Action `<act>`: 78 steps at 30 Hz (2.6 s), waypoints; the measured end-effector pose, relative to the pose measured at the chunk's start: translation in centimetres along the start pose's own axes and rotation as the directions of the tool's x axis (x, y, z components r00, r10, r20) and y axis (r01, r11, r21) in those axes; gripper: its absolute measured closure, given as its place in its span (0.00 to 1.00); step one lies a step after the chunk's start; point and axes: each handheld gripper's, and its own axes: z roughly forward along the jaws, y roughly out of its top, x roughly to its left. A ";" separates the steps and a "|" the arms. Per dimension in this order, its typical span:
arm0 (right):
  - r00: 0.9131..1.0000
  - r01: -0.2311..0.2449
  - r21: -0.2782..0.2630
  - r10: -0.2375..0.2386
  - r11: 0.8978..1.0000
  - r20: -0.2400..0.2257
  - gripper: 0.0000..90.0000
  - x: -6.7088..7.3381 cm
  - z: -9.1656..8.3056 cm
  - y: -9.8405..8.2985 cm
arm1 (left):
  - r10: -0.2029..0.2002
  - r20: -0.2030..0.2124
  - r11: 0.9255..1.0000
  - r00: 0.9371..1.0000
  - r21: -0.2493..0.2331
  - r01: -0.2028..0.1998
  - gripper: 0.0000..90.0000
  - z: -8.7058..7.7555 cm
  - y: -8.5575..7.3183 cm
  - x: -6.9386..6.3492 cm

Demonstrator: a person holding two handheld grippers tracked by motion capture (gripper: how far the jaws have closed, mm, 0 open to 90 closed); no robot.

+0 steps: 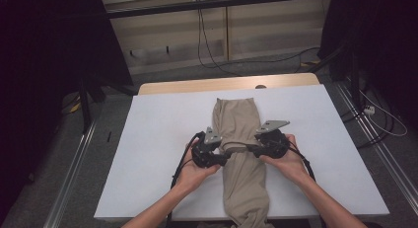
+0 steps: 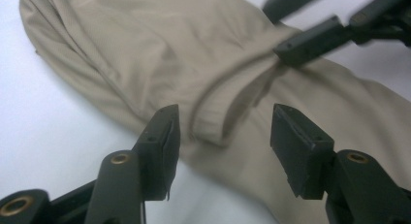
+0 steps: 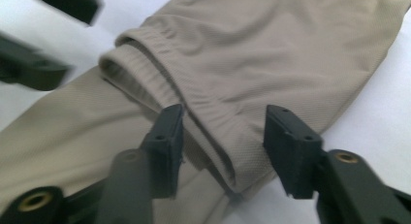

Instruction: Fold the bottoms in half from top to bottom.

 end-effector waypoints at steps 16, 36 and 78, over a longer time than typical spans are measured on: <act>0.999 -0.002 0.000 0.002 1.000 -0.037 0.85 -1.6 0.7 0.4 | -0.002 -0.041 1.000 0.999 -0.020 0.001 0.77 3.2 0.6 2.4; 0.999 -0.045 -0.125 0.043 0.991 -0.016 0.95 -2.5 -2.7 2.5 | -0.082 0.067 0.983 0.994 -0.156 0.092 0.95 -0.9 4.4 2.4; 0.961 0.059 0.018 -0.052 0.998 -0.272 0.61 9.5 -10.8 -8.1 | 0.132 0.325 0.988 0.936 0.033 -0.151 0.60 -8.2 -7.4 -9.0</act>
